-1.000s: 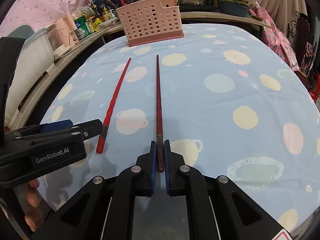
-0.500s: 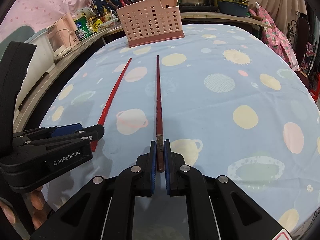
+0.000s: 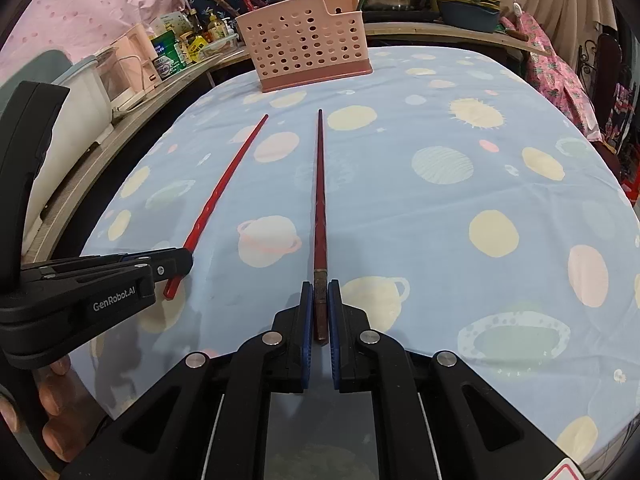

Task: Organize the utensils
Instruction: 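Close the right tool on the dark red chopstick while the left tool grasps the red one, then lift both chopsticks and carry them over the pink holder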

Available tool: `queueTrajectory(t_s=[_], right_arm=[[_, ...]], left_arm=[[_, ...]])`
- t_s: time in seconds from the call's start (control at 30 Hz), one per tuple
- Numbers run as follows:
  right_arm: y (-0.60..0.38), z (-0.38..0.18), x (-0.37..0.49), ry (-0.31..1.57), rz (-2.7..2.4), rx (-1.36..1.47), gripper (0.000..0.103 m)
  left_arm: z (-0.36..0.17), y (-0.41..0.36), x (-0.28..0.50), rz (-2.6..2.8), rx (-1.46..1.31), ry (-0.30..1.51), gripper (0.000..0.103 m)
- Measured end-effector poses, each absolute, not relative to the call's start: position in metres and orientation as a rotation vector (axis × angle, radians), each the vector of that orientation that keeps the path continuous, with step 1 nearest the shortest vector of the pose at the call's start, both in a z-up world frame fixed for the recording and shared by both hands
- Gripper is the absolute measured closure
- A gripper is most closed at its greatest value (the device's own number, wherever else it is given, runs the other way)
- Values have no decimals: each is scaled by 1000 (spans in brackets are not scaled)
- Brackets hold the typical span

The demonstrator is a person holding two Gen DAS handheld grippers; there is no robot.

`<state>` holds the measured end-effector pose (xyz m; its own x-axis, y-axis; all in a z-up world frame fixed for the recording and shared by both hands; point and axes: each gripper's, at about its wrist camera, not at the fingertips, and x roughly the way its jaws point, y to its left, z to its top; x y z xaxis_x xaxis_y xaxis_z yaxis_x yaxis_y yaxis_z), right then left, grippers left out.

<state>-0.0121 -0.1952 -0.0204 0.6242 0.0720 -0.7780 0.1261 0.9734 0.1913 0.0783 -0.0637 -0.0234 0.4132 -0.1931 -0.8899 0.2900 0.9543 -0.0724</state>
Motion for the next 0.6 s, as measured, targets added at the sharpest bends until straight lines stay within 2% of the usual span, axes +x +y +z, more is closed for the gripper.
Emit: queueTrajectory(t_s=[0.3,0.6], right_arm=[[-202,9,-12,840,-28,261,96],[-216,80,6,671,-25,266,96]], left_arm=[[10,-50,76,-309,69,1041,96],[74,-36,93,-314,20,905,96]])
